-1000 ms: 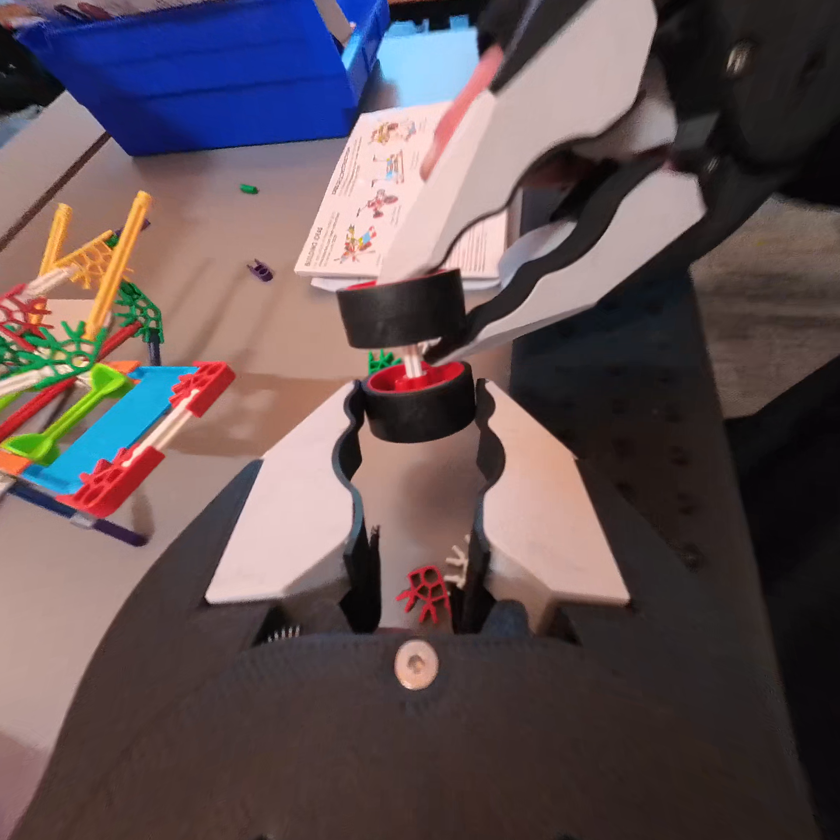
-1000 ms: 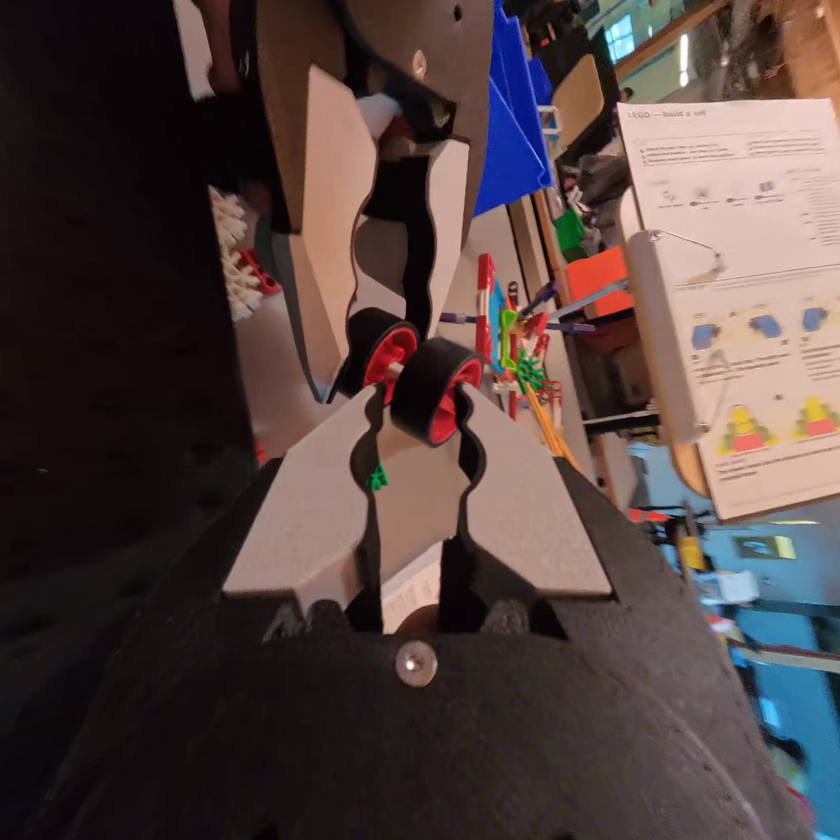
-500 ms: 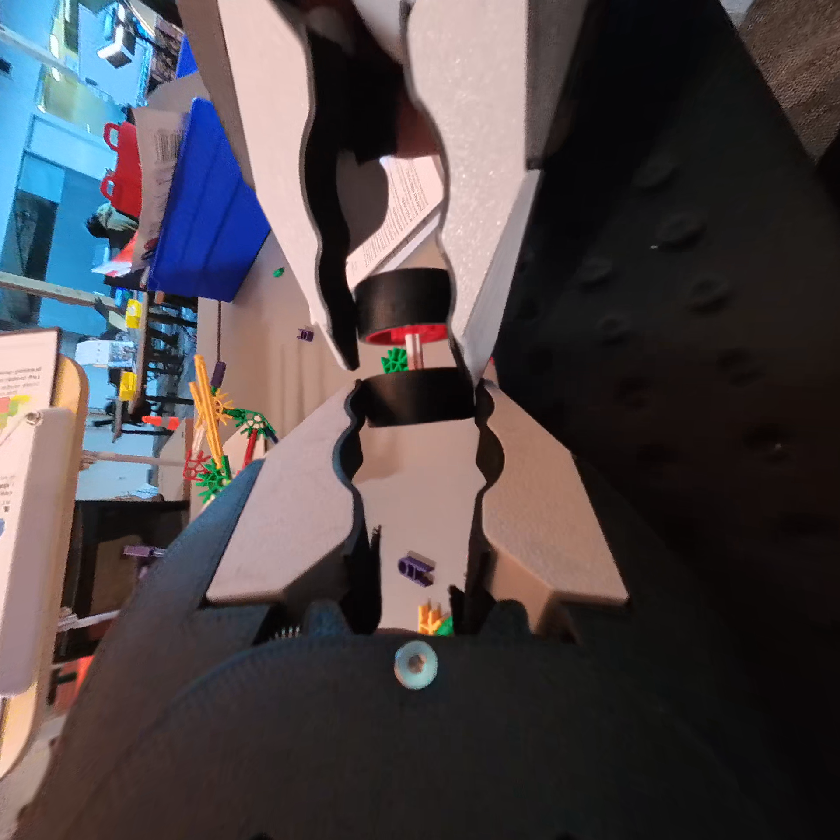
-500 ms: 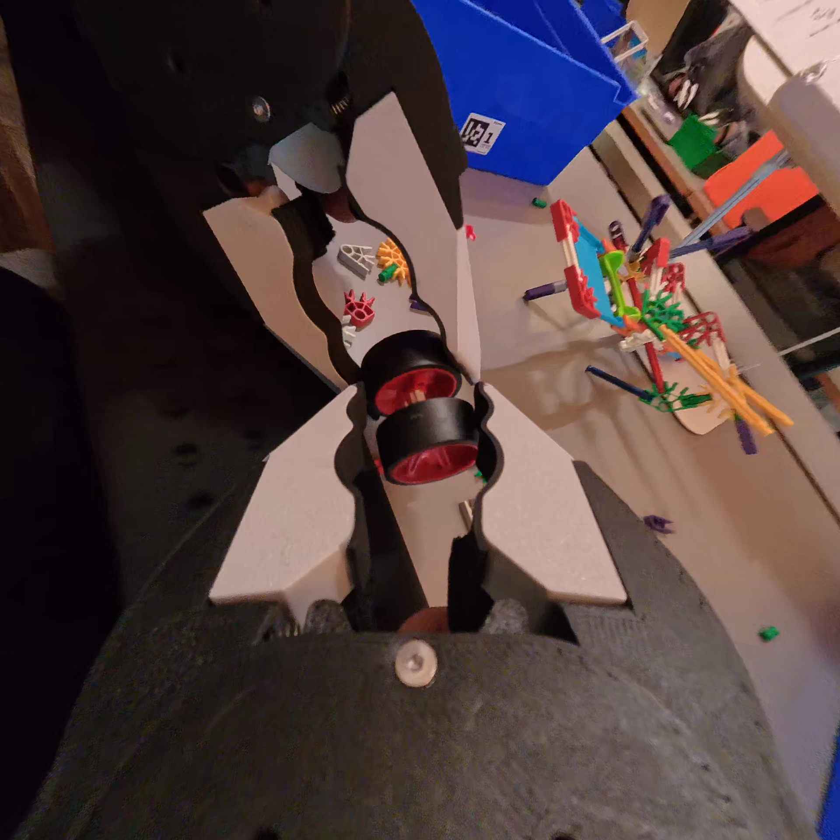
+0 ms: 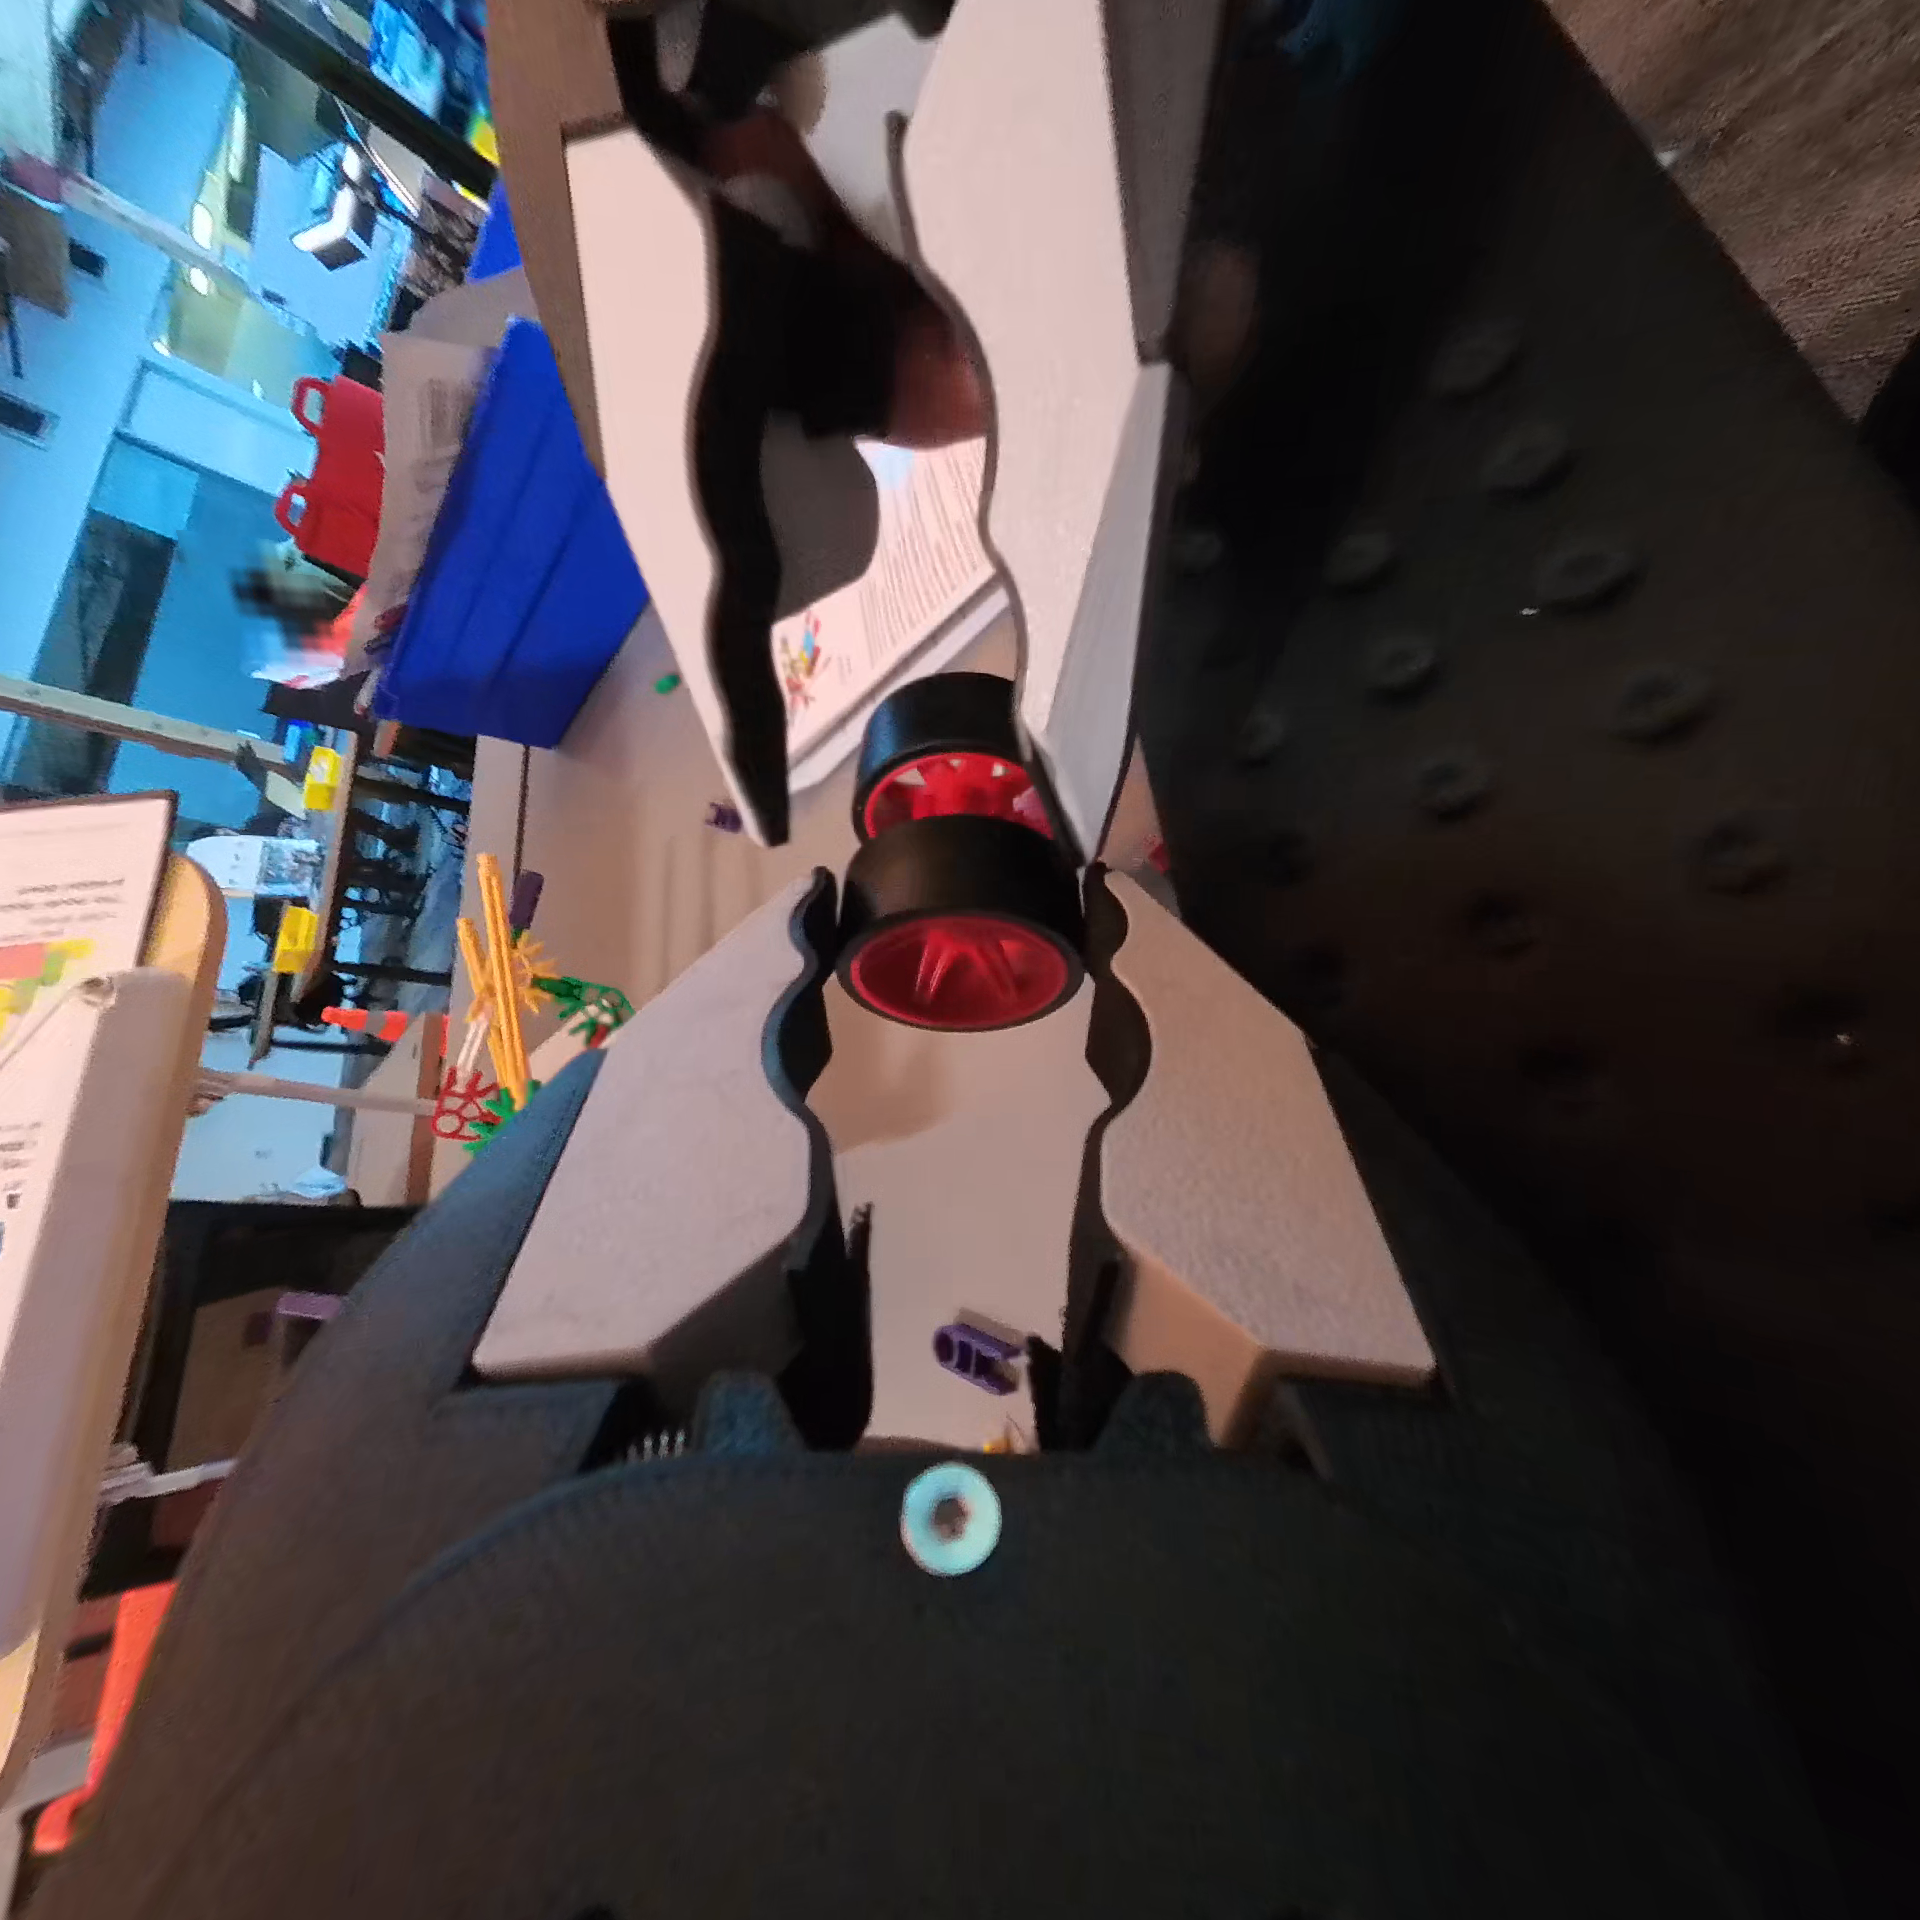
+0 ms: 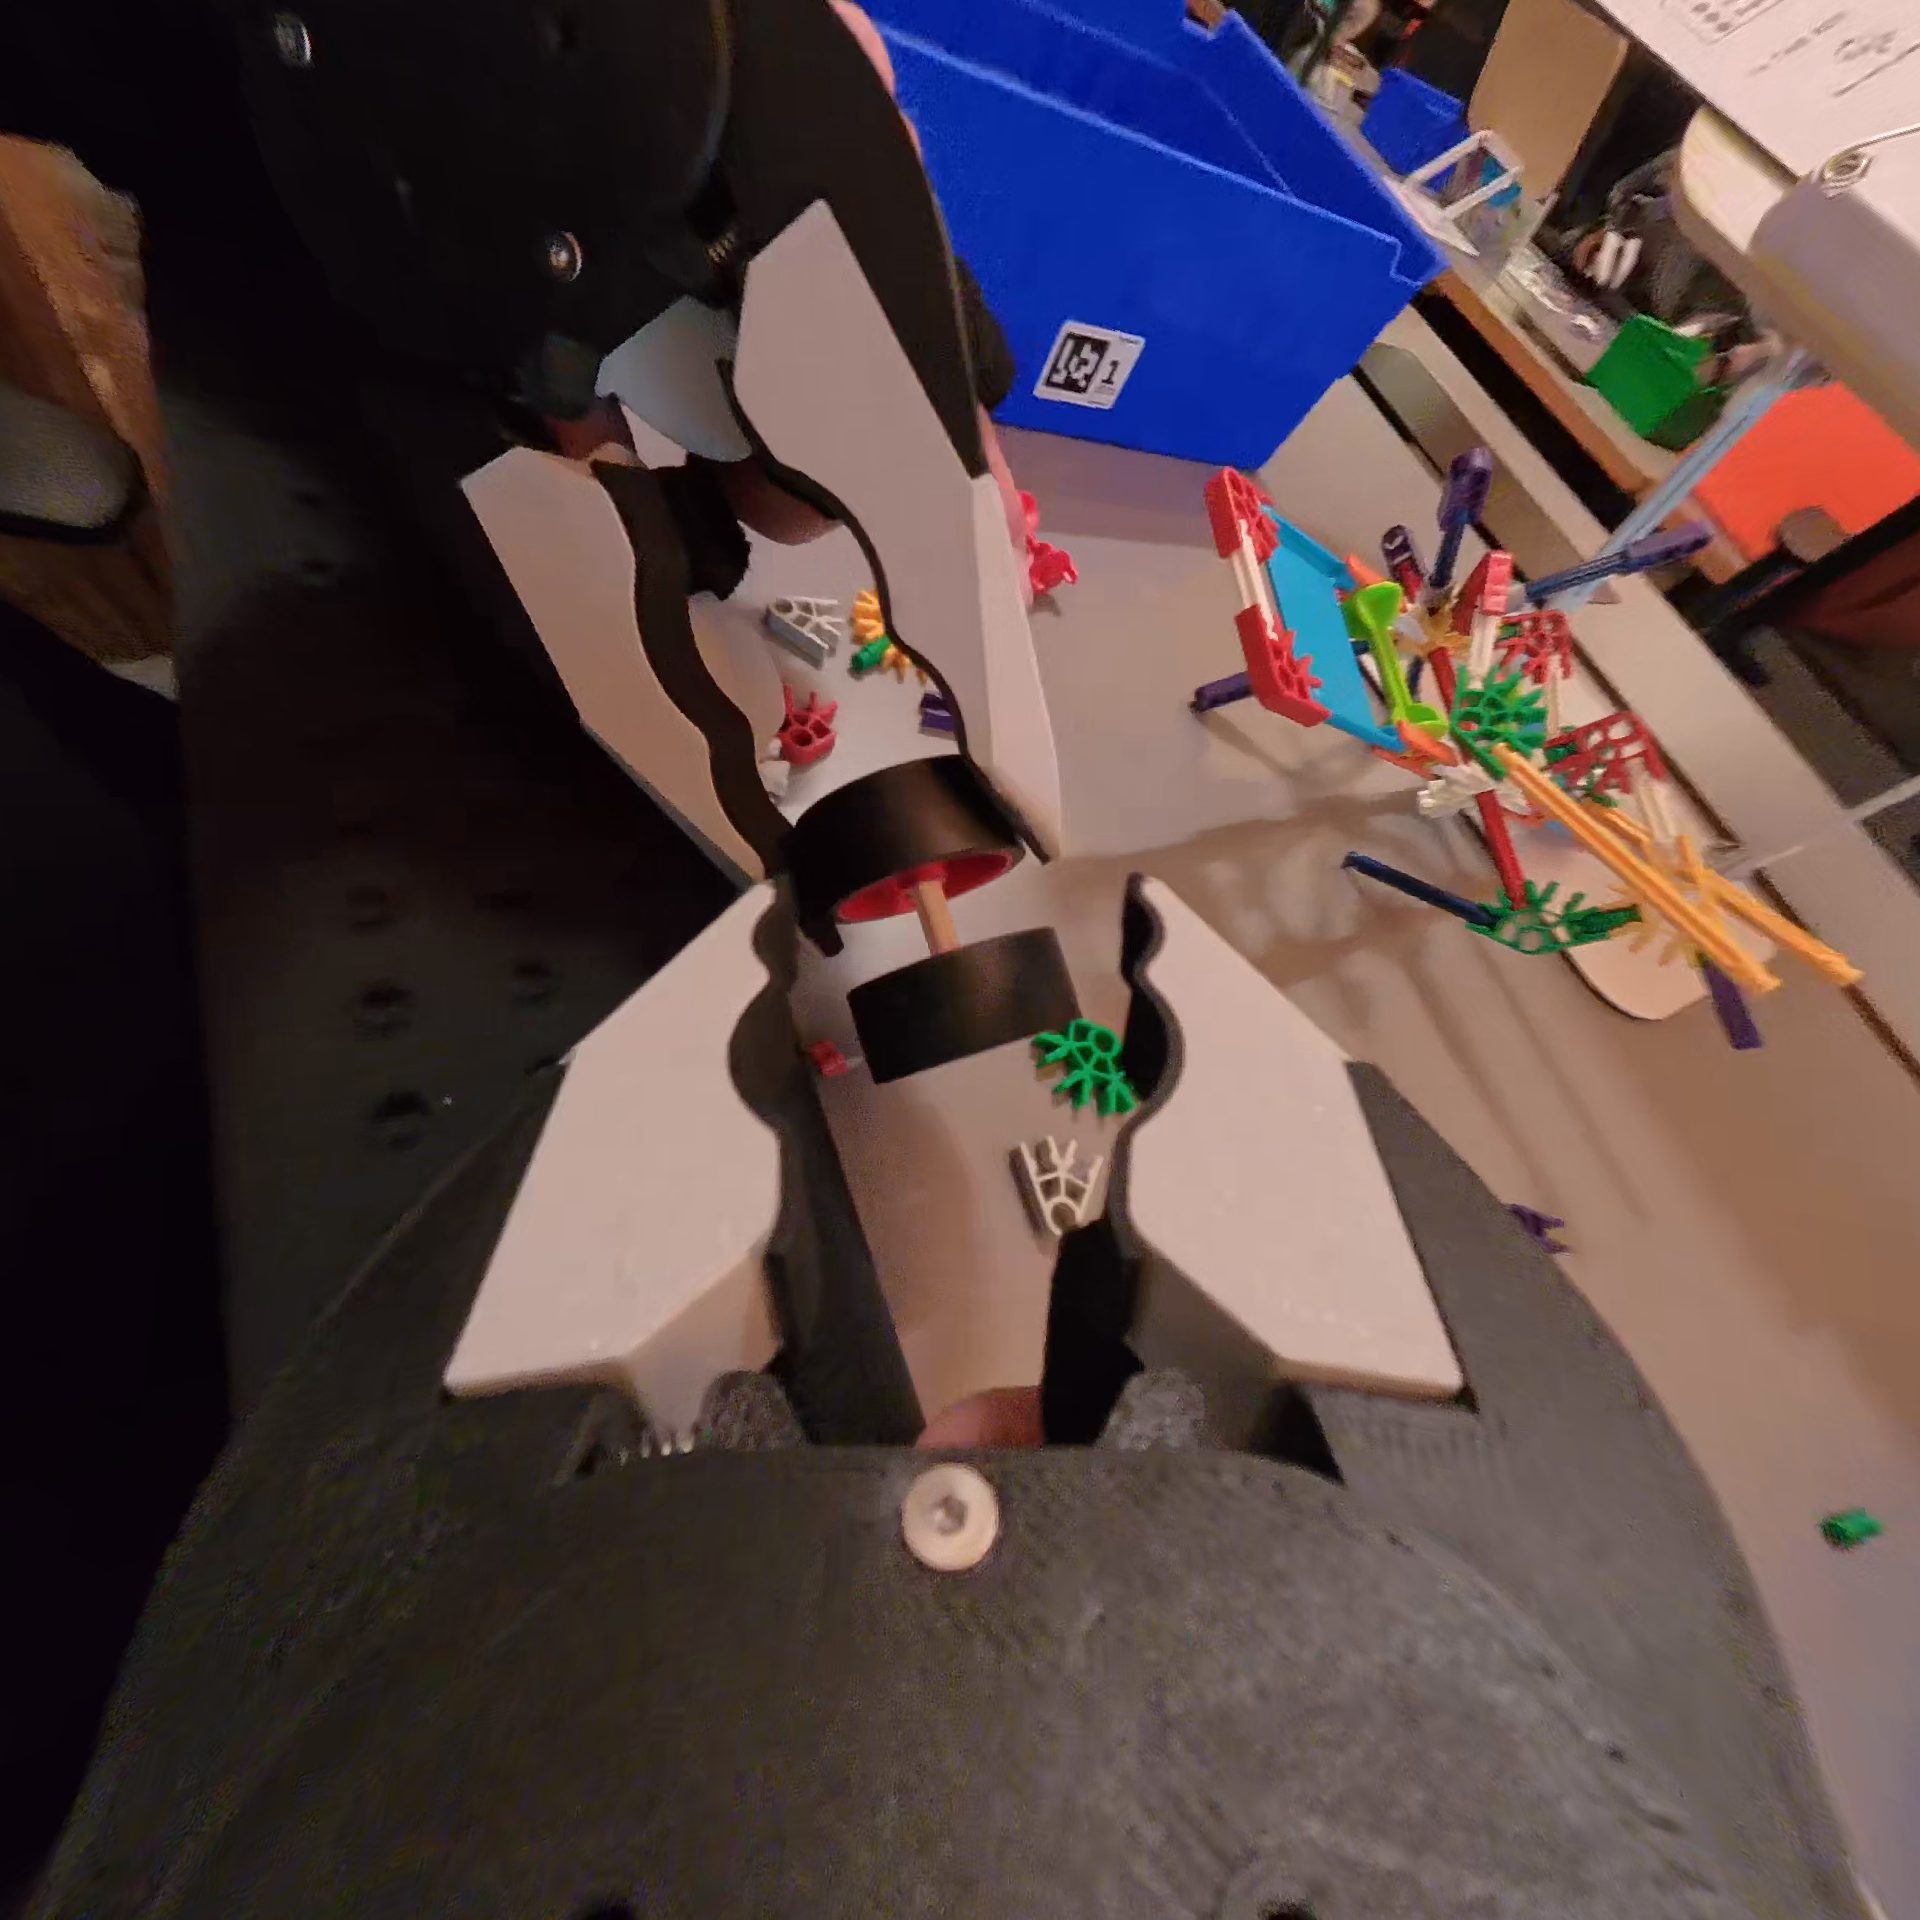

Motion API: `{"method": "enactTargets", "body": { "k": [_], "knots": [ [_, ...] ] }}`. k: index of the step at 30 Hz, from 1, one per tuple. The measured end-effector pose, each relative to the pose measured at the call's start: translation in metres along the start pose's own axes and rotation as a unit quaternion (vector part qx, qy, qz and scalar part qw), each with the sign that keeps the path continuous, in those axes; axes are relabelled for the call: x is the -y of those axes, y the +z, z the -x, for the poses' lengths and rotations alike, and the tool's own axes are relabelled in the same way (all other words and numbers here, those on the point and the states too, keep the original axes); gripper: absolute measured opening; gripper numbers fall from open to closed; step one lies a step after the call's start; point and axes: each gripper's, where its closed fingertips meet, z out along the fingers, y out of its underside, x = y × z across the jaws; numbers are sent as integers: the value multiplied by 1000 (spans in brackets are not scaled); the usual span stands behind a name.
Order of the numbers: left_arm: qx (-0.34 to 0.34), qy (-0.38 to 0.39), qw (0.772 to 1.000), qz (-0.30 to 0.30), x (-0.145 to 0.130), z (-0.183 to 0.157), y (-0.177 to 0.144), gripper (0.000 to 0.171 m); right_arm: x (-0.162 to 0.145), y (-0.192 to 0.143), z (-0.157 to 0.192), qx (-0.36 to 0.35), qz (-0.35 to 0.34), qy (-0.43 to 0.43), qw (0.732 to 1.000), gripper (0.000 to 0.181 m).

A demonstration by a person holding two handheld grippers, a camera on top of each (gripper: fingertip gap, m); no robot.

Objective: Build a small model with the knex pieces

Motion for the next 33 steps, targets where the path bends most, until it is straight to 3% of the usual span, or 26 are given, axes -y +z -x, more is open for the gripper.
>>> {"method": "enactTargets", "body": {
  "k": [3, 5, 9, 10, 12, 15, 20, 29, 32, 33],
  "knots": [
    [5, 15, 999, -34, 13, 1, -6, 45, -2, -1, 3, 47, -2, 32, 998, 76],
    [15, 28, 999, -44, 16, 2, -8, 45, 1, -2, 8, 79, -6, 32, 996, 68],
    [20, 6, 996, -81, 27, 9, -15, 45, -5, -3, 17, 126, 10, 18, 992, 73],
    [19, 0, 996, -88, 30, 10, -17, 45, -1, -4, 19, 136, -6, 28, 990, 68],
    [22, 8, 996, -87, 30, 10, -17, 45, 5, -5, 17, 135, -24, 33, 990, 53],
    [14, -8, 996, -93, 29, 9, -18, 45, 5, -7, 17, 131, -25, 18, 991, 47],
    [9, -51, 996, -71, 20, 11, -11, 51, 0, -5, 14, 105, -12, 0, 994, 46],
    [-14, -40, 998, -38, 10, 1, -4, 47, -10, 2, 15, 80, 30, -44, 995, 47],
    [-32, -59, 998, -18, 4, -4, 1, 61, -15, 4, 21, 82, 42, -66, 994, 46],
    [-42, -56, 997, -15, 4, -8, 1, 56, -15, 4, 22, 81, 40, -68, 994, 46]
  ]
}}
